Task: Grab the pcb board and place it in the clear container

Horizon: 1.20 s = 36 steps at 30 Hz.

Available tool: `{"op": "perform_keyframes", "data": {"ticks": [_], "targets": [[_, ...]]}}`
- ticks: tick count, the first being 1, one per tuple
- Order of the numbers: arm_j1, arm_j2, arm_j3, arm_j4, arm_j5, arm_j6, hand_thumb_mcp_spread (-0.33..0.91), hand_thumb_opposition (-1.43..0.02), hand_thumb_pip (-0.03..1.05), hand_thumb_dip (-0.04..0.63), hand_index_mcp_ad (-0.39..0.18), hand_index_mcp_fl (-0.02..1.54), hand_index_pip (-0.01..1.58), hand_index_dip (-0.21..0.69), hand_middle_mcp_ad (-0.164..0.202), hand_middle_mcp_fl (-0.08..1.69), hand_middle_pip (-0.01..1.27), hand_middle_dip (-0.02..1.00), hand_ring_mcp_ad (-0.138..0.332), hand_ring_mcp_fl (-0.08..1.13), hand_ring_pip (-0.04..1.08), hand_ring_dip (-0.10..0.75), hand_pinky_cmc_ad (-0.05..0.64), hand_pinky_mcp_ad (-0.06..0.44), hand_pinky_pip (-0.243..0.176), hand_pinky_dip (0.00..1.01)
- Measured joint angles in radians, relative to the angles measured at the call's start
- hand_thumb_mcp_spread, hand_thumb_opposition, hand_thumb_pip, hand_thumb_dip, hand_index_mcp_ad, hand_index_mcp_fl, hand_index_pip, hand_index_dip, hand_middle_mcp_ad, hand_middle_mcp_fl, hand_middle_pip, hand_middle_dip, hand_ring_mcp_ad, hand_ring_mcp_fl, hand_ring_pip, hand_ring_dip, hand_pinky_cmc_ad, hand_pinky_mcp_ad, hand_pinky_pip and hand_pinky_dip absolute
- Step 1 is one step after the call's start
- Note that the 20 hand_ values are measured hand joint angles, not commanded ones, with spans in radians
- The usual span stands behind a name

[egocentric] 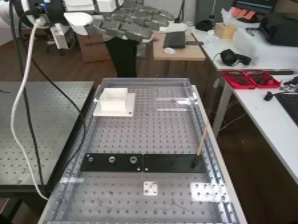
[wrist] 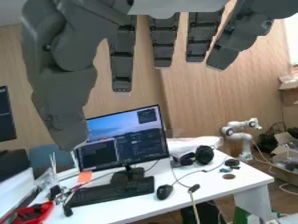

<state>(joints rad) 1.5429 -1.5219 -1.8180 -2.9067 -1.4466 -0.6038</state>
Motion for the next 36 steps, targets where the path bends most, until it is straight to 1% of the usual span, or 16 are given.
{"op": "perform_keyframes", "data": {"ticks": [19,32,36], "targets": [[0.000,-0.001,-0.003,-0.003,0.000,0.004,0.51,-0.74,0.35,0.220,-0.140,0.34,0.20,0.305,0.082,0.02,0.13,0.17,0.148,0.00,0.09,0.086,0.340,0.145,-0.061,0.26],[0.002,-0.002,-0.006,0.000,-0.003,0.012,0.52,-0.73,0.35,0.223,-0.140,0.34,0.20,0.316,0.079,0.02,0.13,0.17,0.148,0.00,0.09,0.087,0.342,0.145,-0.061,0.26],[0.001,-0.003,-0.012,0.007,0.000,0.018,0.52,-0.73,0.35,0.223,-0.140,0.34,0.20,0.316,0.079,0.02,0.13,0.17,0.148,0.00,0.09,0.086,0.342,0.152,-0.061,0.26]]}}
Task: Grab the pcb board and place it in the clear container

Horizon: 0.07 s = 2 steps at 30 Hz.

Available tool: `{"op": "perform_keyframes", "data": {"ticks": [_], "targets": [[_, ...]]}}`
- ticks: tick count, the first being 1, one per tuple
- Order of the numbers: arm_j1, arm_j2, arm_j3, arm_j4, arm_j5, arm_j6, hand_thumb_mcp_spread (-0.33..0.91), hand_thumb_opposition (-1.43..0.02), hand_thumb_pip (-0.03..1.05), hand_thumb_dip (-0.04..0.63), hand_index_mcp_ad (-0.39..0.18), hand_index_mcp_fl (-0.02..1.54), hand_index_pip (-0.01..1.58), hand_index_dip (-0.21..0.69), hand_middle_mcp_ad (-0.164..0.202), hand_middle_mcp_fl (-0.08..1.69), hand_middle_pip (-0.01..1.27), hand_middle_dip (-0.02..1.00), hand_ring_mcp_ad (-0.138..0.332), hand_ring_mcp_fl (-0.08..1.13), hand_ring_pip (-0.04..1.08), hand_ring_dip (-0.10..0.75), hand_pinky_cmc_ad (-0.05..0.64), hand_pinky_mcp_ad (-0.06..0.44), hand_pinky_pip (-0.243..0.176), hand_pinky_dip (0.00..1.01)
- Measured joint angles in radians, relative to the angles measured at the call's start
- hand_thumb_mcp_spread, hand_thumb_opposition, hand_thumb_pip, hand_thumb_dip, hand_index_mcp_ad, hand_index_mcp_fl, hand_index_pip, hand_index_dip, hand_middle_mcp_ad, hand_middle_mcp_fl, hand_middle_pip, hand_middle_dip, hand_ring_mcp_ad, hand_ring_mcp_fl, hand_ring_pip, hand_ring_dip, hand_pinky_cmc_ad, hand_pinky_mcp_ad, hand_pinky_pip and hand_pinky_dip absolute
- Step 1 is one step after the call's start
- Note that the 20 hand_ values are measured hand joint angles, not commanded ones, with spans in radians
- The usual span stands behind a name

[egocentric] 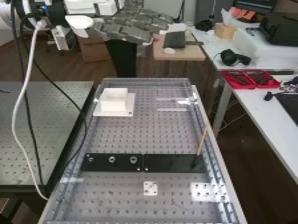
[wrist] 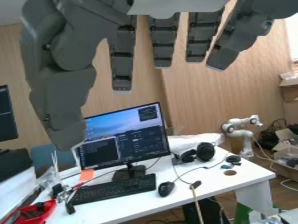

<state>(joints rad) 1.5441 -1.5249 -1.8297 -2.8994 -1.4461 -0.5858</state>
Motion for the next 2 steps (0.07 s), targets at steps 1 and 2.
{"op": "perform_keyframes", "data": {"ticks": [1,2], "targets": [[-0.001,-0.001,-0.002,0.001,0.001,0.004,0.52,-0.73,0.35,0.223,-0.140,0.34,0.20,0.316,0.079,0.02,0.13,0.17,0.148,0.00,0.09,0.086,0.342,0.152,-0.061,0.26],[-0.001,-0.002,-0.004,0.001,0.002,0.008,0.52,-0.73,0.35,0.223,-0.140,0.34,0.20,0.316,0.079,0.02,0.13,0.17,0.148,0.00,0.09,0.086,0.342,0.152,-0.061,0.26]]}}
